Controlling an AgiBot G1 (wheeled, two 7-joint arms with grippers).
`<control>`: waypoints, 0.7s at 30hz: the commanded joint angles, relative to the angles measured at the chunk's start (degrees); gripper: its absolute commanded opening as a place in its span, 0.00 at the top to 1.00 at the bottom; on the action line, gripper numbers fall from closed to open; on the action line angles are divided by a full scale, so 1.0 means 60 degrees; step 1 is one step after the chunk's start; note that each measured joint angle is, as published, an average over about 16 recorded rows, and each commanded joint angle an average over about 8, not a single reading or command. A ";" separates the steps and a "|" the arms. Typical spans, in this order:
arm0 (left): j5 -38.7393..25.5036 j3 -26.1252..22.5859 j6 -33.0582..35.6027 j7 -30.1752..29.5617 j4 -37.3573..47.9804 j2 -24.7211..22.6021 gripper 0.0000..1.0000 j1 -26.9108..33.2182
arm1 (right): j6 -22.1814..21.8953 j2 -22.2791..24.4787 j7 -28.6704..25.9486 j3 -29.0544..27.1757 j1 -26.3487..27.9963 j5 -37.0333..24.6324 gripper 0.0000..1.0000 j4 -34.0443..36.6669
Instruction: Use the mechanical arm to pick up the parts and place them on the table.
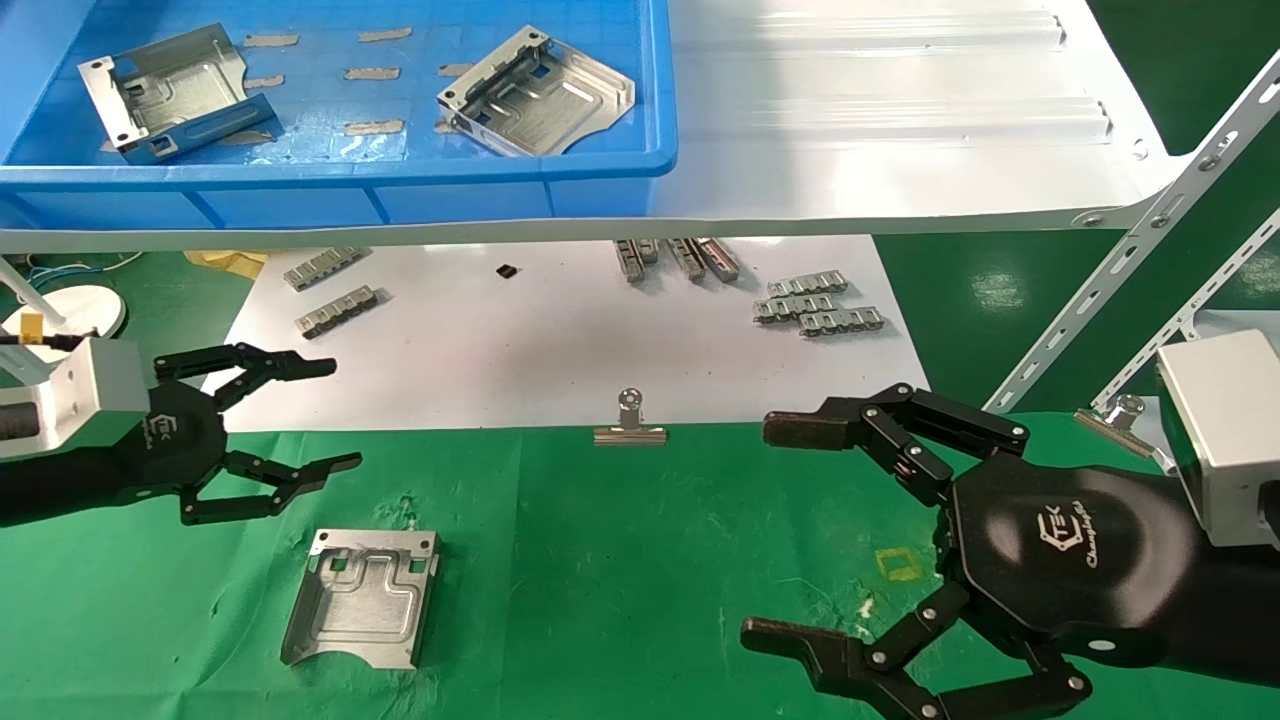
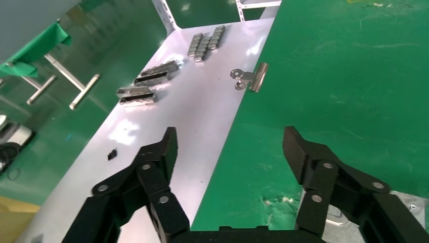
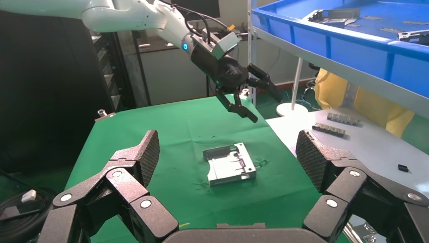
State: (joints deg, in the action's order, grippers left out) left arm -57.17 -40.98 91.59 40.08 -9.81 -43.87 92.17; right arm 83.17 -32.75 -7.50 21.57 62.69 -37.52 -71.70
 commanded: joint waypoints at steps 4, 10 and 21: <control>0.0163 0.0045 0.0007 -0.0224 -0.0014 0.0030 0.00 -0.0038 | -0.0001 0.0000 0.0000 0.0000 -0.0001 0.0000 0.00 0.0001; 0.0106 0.0089 -0.0008 -0.0236 -0.0181 0.0039 0.00 -0.0107 | 0.0000 0.0000 0.0000 0.0000 0.0000 0.0001 0.00 0.0001; 0.0520 0.0766 -0.0168 -0.1606 -0.1911 0.0278 0.00 -0.0938 | 0.0000 0.0000 0.0001 0.0001 0.0000 0.0001 0.00 0.0002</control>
State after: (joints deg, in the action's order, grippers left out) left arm -54.06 -36.40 90.59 30.48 -21.24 -42.21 86.56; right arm 83.17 -32.75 -7.50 21.58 62.69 -37.52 -71.69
